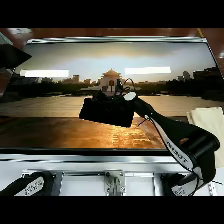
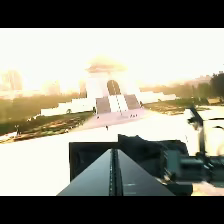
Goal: Fold the shirts.
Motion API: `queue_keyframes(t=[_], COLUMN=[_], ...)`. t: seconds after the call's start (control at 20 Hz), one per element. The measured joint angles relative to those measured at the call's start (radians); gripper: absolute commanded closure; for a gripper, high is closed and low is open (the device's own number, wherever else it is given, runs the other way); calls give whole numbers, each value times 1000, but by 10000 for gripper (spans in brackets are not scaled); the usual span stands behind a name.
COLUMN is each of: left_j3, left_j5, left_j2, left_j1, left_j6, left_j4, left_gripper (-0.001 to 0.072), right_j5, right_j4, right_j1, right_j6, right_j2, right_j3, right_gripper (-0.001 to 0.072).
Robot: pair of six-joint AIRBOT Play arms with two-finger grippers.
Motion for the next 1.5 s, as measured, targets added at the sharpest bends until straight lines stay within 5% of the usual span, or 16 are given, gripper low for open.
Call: queue_keyframes(t=[0.15,0.3,0.4,0.5,0.7,0.8,1.15,1.2,1.3,1.5], left_j3=[-11,-36,-50,-58,-64,-66,-66,-66,-66,-66], left_j5=[-27,-38,-42,-43,-37,-31,-22,-22,-21,-20], left_j2=[32,42,43,44,44,44,44,44,44,44], left_j1=[15,19,21,22,23,23,23,23,23,23], left_j6=[-1,0,1,6,8,8,-2,-5,-10,-15], left_j4=[4,6,8,7,7,7,7,7,6,7], left_gripper=[670,670,670,670,670,670,670,670,670,670], right_j5=[4,100,192,295,529,567,480,464,433,423], right_j4=[139,105,-27,-227,-663,-747,-603,-562,-528,-422], right_j1=[0,-56,-123,-211,-381,-427,-449,-441,-426,-435], right_j6=[-107,-131,-83,0,165,195,132,124,103,-11], right_j2=[-30,-20,11,55,112,115,18,2,-23,-1], right_j3=[0,0,0,0,-13,-48,-126,-129,-135,-135], right_gripper=[158,158,156,34,34,34,37,118,633,644])
